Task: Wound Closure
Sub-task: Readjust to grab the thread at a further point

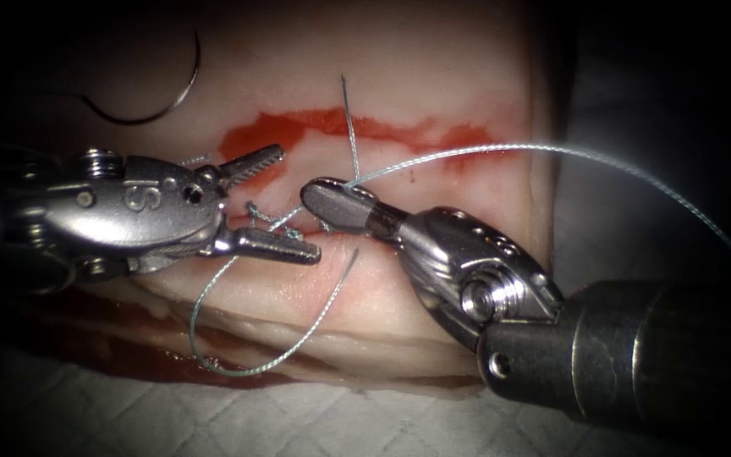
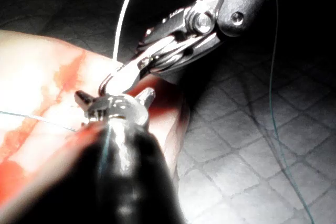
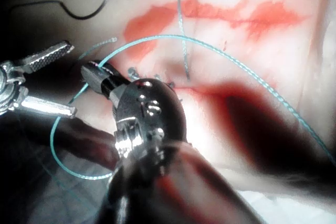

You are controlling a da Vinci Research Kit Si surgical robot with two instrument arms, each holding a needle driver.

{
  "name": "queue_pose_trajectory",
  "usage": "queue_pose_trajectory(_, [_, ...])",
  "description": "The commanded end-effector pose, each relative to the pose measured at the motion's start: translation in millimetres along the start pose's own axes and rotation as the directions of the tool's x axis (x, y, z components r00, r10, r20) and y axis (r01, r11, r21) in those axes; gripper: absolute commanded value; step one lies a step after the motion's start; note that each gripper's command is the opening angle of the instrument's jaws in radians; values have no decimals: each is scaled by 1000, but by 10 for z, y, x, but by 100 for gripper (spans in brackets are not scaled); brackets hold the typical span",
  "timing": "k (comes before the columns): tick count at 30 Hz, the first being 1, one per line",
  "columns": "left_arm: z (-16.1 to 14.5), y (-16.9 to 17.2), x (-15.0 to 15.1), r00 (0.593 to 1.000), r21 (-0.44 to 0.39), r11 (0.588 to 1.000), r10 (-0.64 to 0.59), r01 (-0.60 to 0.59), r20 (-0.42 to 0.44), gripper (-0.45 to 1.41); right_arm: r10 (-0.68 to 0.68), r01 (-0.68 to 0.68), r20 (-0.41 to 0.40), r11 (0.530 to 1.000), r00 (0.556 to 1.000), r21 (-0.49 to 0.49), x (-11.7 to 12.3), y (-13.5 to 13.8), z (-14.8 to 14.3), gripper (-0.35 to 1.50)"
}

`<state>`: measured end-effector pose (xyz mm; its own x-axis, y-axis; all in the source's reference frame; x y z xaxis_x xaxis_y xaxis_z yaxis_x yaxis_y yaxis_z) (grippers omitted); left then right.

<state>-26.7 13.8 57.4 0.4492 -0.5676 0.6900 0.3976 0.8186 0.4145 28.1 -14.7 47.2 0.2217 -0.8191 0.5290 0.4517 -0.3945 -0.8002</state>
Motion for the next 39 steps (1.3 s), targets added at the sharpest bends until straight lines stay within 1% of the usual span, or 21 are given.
queue_pose_trajectory(1, [7,1,-3,1000,1,1000,-3,3,1,69,-1,1,1,1000,1000,-3,3,1,11,-35])
queue_pose_trajectory(2, [6,-1,-5,1000,1,1000,-6,6,1,62,-1,1,1,1000,1000,-2,3,1,12,-35])
queue_pose_trajectory(3, [6,-2,-5,1000,0,1000,-6,6,1,61,-2,2,1,1000,1000,-2,4,1,12,-35])
queue_pose_trajectory(6, [6,-2,-5,1000,-1,1000,-6,6,1,62,-3,3,-1,1000,1000,-2,5,2,12,-35])
queue_pose_trajectory(8, [7,-2,-7,1000,-2,1000,-3,3,0,59,-9,9,-9,1000,1000,2,6,2,13,-35])
queue_pose_trajectory(9, [8,-3,-9,1000,-5,1000,-5,5,3,54,-16,16,-16,1000,1000,6,6,2,14,-35])
queue_pose_trajectory(11, [12,-6,-12,1000,-13,1000,-9,9,5,34,-23,23,-24,1000,999,7,9,3,16,-35])
queue_pose_trajectory(12, [19,-10,-13,1000,-27,1000,-12,12,4,19,-31,31,-23,1000,999,6,11,5,18,-35])
queue_pose_trajectory(15, [27,-16,-14,1000,-35,999,-18,18,5,17,-44,44,-40,999,998,0,14,9,21,-35])
queue_pose_trajectory(20, [21,-13,-16,992,-24,992,-122,123,34,12,-68,68,-55,998,996,1,22,12,26,-35])
queue_pose_trajectory(21, [20,-12,-17,992,-22,992,-123,124,37,17,-69,69,-54,998,996,1,23,12,26,-35])
queue_pose_trajectory(26, [18,-11,-18,990,-19,991,-132,133,42,19,-71,71,-62,997,996,2,25,13,28,-35])
queue_pose_trajectory(27, [18,-11,-18,990,-20,991,-132,133,42,14,-71,72,-62,997,996,2,25,13,29,-35])
queue_pose_trajectory(28, [20,-12,-17,990,-23,991,-131,132,42,4,-78,78,-66,997,995,-2,26,15,30,-35])
queue_pose_trajectory(30, [22,-13,-16,991,-27,991,-129,131,43,-1,-78,78,-70,997,994,-6,27,16,31,-35])
queue_pose_trajectory(31, [24,-13,-14,991,-30,991,-127,129,44,-8,-78,78,-71,997,994,-7,27,17,32,-35])
queue_pose_trajectory(33, [25,-14,-14,991,-32,991,-127,128,47,-8,-78,78,-71,997,994,-7,27,18,32,-35])
queue_pose_trajectory(36, [30,-14,-11,991,-34,992,-124,125,45,-17,-79,78,-72,997,994,-9,28,19,33,-35])
queue_pose_trajectory(37, [31,-14,-10,992,-36,992,-122,124,42,-33,-79,78,-72,997,994,-10,28,19,33,-35])
queue_pose_trajectory(38, [31,-14,-10,992,-36,992,-122,123,42,-45,-79,78,-72,997,994,-11,28,19,33,-35])
queue_pose_trajectory(39, [31,-15,-10,992,-37,992,-121,123,42,-45,-79,78,-72,997,994,-11,28,19,33,-35])
